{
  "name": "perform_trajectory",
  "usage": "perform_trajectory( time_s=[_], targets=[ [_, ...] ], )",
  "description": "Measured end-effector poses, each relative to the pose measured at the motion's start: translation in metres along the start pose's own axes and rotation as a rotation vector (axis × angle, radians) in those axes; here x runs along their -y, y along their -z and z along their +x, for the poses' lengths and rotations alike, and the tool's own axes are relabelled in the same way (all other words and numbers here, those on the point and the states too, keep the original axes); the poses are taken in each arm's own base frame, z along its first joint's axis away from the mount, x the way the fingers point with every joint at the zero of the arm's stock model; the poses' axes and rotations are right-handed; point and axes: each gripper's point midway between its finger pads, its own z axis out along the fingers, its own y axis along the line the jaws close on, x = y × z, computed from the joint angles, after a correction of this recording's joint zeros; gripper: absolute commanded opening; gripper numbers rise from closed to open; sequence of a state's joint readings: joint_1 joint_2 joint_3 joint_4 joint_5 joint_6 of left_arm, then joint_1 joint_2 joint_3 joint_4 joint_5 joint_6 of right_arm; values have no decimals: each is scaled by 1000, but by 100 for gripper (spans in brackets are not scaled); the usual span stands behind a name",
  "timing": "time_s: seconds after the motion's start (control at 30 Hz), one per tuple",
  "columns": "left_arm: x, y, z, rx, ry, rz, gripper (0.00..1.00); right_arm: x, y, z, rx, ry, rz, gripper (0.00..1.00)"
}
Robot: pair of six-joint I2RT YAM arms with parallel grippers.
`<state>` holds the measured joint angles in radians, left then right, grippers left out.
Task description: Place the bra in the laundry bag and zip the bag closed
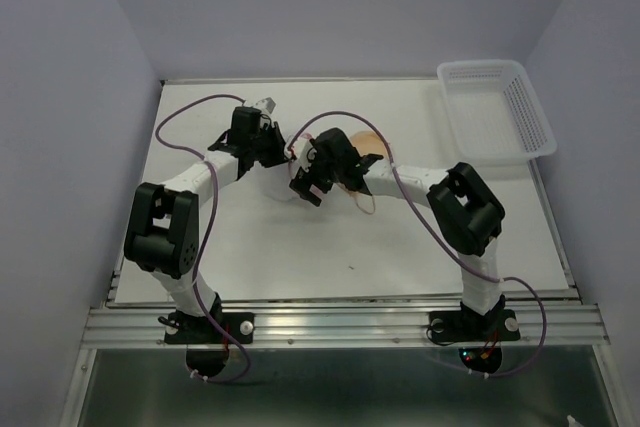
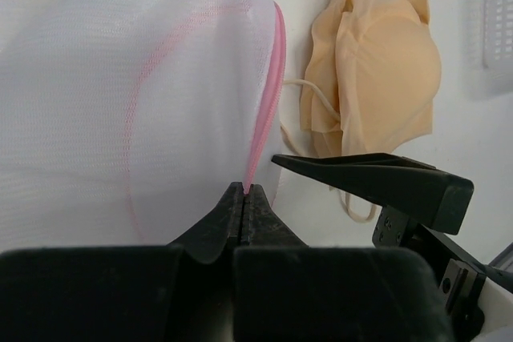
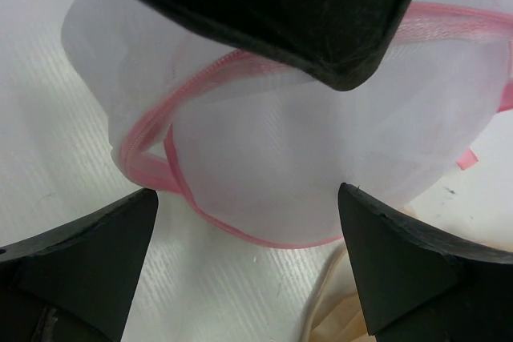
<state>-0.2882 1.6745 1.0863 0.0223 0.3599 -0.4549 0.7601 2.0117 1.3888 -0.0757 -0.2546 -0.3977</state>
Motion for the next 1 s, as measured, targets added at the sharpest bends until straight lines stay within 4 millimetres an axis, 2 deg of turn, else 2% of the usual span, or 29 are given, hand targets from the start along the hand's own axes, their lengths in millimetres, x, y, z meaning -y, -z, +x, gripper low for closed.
perform_trajectory(
  time_s=[0.27,0.53,0.6,0.77,1.0],
  targets=[
    [5,-3,1,-6,-5,40,0,16,-3,-11,48,31,77,100],
    [2,-7,14,-42,0,55,0,32,-4,-3,43,46,178,98],
    [2,-6,14,-43,-5,60,0,37,-3,0,40,49,211,95],
    [2,-6,14,-45,-24,63,0,44,-2,13,22,75,267,65],
    [0,-8,19,-64,-72,77,0,53,0,9,32,96,313,59]
  ],
)
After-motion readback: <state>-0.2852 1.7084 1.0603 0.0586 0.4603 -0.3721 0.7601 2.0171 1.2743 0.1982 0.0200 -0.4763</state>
